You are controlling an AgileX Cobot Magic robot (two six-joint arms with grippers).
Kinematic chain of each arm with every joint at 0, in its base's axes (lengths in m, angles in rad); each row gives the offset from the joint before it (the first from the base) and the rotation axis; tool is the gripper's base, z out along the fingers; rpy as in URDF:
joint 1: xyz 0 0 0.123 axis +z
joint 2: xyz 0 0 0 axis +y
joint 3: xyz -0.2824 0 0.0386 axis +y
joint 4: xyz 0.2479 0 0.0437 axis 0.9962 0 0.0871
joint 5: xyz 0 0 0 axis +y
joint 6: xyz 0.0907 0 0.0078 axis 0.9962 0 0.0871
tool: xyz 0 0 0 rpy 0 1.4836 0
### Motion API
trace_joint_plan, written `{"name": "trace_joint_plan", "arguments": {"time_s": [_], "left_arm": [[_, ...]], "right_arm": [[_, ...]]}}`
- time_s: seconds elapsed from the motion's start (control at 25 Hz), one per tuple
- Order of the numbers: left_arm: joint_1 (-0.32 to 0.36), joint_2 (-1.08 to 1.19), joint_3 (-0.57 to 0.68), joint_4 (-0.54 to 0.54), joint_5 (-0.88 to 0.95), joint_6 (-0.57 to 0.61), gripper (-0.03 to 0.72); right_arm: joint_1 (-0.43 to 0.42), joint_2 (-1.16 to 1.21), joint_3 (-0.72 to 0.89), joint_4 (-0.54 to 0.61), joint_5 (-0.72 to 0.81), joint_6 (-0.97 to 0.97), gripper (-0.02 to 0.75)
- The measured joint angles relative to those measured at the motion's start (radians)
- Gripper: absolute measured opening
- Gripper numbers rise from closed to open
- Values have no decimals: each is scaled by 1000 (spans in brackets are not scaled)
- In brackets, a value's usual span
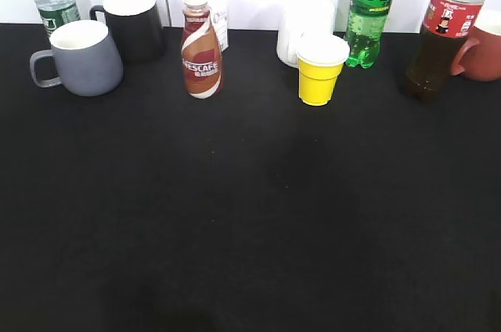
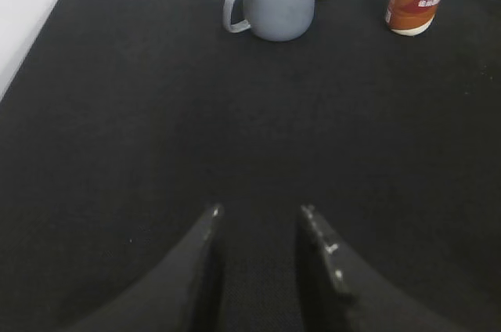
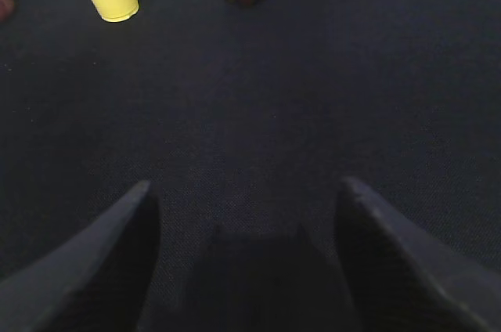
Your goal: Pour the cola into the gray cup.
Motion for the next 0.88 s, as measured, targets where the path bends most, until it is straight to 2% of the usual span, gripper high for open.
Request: {"name": "trace_joint_plan", "arguments": {"time_s": [0.88], "left_arm": [[0, 0, 0, 0, 0, 0, 238]], "right_arm": [[0, 0, 0, 0, 0, 0, 532]]}}
